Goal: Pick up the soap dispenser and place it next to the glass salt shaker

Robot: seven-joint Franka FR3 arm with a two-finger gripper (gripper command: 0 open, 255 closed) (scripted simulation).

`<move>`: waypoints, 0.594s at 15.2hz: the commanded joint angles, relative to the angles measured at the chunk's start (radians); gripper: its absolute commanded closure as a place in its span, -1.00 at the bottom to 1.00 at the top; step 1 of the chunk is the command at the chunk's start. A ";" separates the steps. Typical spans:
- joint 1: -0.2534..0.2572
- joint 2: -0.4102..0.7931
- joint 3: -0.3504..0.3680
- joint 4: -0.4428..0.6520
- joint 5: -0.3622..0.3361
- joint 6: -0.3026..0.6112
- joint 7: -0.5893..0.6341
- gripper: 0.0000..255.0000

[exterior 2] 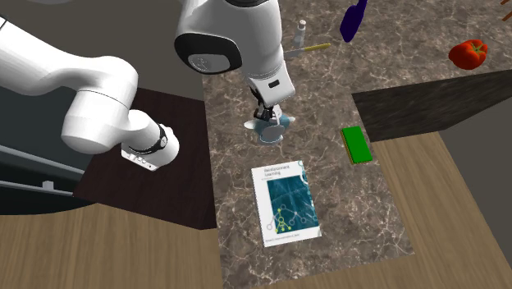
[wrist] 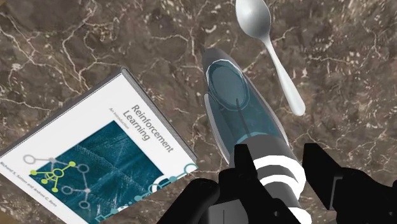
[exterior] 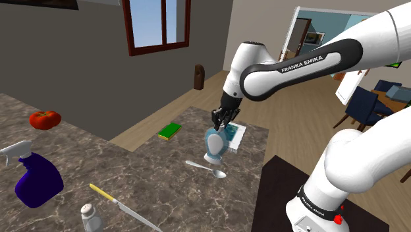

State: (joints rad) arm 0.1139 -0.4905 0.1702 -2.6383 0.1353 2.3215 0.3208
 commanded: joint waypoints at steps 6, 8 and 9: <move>0.000 0.001 0.000 -0.002 0.000 -0.001 0.000 1.00; 0.000 -0.013 -0.002 0.016 -0.002 -0.033 0.001 1.00; -0.001 -0.020 -0.003 0.025 -0.003 -0.048 0.001 1.00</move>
State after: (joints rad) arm 0.1131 -0.5027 0.1677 -2.6193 0.1332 2.2873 0.3216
